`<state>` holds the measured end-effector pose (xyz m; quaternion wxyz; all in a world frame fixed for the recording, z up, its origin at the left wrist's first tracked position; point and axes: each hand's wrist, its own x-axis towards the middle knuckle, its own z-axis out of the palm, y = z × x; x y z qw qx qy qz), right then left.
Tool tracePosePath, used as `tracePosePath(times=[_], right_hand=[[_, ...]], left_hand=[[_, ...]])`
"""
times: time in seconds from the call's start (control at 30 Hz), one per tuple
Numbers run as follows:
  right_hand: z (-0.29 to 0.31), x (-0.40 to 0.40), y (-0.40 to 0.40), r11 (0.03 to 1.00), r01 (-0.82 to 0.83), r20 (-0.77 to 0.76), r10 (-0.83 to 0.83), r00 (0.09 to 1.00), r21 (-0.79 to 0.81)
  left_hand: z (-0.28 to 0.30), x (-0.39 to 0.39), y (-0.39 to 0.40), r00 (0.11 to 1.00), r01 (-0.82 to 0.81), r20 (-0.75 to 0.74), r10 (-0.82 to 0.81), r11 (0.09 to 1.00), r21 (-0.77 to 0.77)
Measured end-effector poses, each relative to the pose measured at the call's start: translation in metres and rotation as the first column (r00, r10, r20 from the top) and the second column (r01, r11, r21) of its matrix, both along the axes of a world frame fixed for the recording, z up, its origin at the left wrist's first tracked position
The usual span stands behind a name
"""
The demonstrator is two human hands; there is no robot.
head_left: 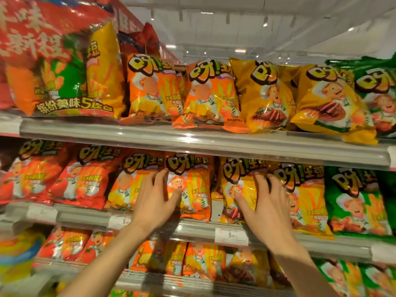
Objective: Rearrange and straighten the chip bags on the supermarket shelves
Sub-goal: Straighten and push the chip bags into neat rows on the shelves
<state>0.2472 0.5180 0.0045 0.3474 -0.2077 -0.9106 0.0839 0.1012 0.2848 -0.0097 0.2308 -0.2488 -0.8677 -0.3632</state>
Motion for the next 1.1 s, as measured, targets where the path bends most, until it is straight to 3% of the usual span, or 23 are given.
tracePosePath(times=[0.23, 0.4, 0.63, 0.77, 0.97, 1.1], right_hand=[[-0.018, -0.007, -0.022, 0.995, -0.100, -0.172, 0.098, 0.980, 0.003], [-0.023, -0.007, -0.053, 0.969, -0.244, -0.212, 0.228, 0.950, -0.050], [-0.053, -0.014, -0.116, 0.852, -0.491, -0.420, 0.385, 0.822, -0.180], [-0.068, -0.019, -0.157, 0.873, -0.407, -0.344, 0.309, 0.887, -0.267], [-0.072, -0.034, -0.242, 0.780, -0.322, -0.304, 0.177, 0.936, -0.536], [-0.061, -0.058, -0.308, 0.773, -0.219, -0.198, 0.124, 0.972, -0.595]], left_hand=[[-0.014, 0.027, -0.009, 1.000, -0.022, 0.018, 0.021, 0.999, 0.040], [-0.020, 0.046, -0.032, 0.999, -0.031, 0.049, 0.024, 0.990, 0.140], [-0.035, 0.067, -0.089, 0.993, -0.090, 0.099, 0.069, 0.971, 0.224], [-0.052, 0.065, -0.136, 0.987, -0.114, 0.142, 0.078, 0.956, 0.271], [-0.063, 0.033, -0.235, 0.987, -0.096, 0.155, 0.047, 0.940, 0.327], [-0.058, -0.002, -0.308, 0.984, -0.085, 0.179, 0.022, 0.931, 0.355]])
